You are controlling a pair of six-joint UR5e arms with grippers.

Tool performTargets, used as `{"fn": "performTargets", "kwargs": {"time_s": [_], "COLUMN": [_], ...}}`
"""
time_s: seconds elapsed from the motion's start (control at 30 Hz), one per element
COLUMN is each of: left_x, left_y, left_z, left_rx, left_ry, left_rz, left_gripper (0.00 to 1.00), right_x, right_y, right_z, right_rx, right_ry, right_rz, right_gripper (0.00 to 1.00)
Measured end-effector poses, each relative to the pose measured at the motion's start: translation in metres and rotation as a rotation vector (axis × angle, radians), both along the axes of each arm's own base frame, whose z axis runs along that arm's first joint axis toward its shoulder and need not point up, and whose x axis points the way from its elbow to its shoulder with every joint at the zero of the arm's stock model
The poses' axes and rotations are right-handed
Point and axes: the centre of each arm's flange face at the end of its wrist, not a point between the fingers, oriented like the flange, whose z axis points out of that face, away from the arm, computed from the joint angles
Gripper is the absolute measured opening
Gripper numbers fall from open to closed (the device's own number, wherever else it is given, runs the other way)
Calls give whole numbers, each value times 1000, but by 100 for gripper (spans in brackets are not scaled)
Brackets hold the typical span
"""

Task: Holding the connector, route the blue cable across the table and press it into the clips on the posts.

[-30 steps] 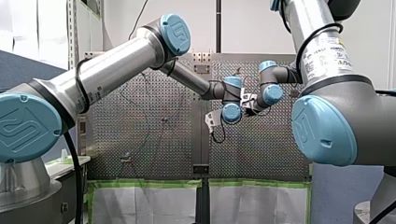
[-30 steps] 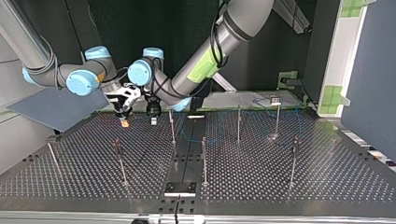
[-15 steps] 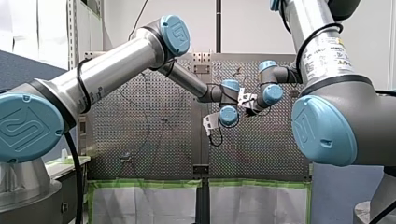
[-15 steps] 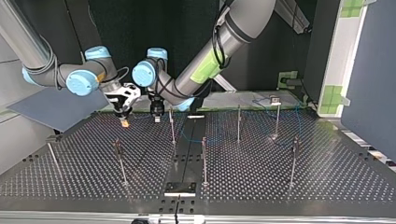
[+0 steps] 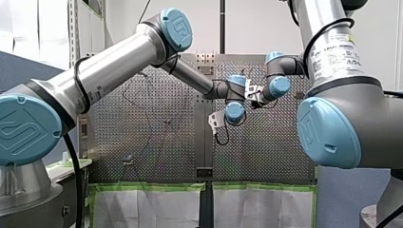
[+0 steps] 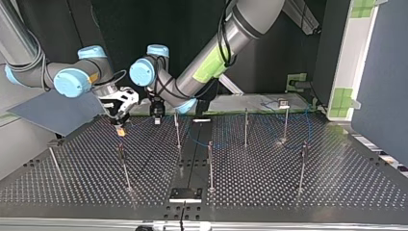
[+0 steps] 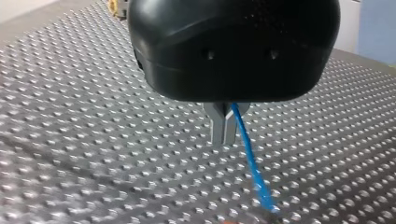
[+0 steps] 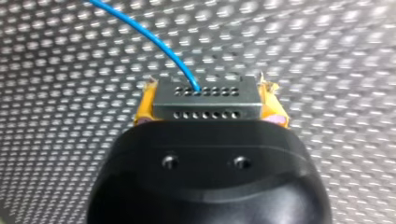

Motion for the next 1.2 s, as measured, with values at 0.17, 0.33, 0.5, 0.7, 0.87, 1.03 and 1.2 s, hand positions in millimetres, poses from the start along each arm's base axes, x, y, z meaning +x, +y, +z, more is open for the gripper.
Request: {"fn": "performTargets", "kwargs": {"time_s": [0.17, 0.33, 0.5, 0.7, 0.87, 1.03, 1.2], "left_x": [-10, -23, -35, -45, -55, -60, -62], "left_y": [2, 0, -1, -6, -11, -13, -12], "left_z": [29, 60, 84, 92, 100, 111, 130], "left_rx": [-5, -23, -40, -45, -53, -61, -79], "left_ry": [-8, -30, -50, -57, -64, -78, -104], "left_rz": [25, 40, 52, 53, 48, 42, 36], "left_gripper": [2, 2, 2, 2, 2, 2, 2], "right_x": [-2, -7, -13, -16, -18, -19, -20], "right_y": [4, 3, 4, 6, 7, 11, 12], "right_z": [21, 33, 49, 67, 87, 104, 116], "right_rx": [-28, -45, -71, -102, -137, -166, -185], "right_ry": [-19, -27, -37, -48, -59, -68, -73], "right_rz": [-3, -12, -20, -10, -2, 0, 3], "right_gripper": [0, 0, 0, 0, 0, 0, 0]}}
